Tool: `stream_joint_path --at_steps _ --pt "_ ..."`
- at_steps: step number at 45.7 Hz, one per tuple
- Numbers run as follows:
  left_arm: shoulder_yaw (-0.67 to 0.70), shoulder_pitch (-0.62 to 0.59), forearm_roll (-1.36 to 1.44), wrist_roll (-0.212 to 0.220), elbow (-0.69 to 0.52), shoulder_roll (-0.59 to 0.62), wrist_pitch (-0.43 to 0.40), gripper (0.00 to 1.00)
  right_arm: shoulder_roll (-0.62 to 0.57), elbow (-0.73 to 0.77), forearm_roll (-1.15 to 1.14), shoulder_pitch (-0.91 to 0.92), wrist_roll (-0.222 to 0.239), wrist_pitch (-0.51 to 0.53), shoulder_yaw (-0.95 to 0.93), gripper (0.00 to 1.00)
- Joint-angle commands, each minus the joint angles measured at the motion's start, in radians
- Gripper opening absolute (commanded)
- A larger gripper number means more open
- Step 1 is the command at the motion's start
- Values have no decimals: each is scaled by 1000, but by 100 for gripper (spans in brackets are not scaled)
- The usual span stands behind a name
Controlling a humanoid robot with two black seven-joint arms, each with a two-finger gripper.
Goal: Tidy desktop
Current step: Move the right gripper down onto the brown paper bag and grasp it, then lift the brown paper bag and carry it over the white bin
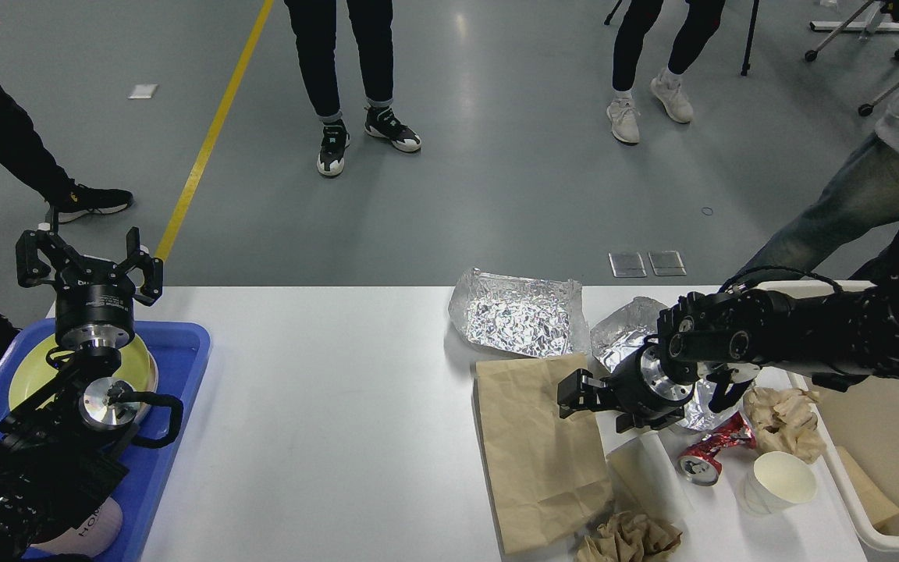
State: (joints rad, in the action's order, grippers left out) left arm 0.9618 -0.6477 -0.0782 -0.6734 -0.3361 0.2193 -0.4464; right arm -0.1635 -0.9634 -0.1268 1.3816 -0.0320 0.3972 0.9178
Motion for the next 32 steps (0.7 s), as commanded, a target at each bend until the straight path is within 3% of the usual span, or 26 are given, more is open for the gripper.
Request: stream_joint_path --at_steps 1,5,7,18,32 --pt "0 0 0 0 0 0 0 96 21 15 0 -13 -2 -27 -1 46" --pt "0 0 0 0 0 0 0 96 19 12 0 -9 -6 -28 -2 11" --pt "0 0 0 0 -1 0 0 96 19 11 -2 -7 -8 -28 -2 0" --pt "0 0 0 0 0 0 0 96 7 -41 3 -4 -19 -29 -54 0" --pt "0 -1 0 0 0 0 0 96 -120 -175 0 66 -22 -26 -149 0"
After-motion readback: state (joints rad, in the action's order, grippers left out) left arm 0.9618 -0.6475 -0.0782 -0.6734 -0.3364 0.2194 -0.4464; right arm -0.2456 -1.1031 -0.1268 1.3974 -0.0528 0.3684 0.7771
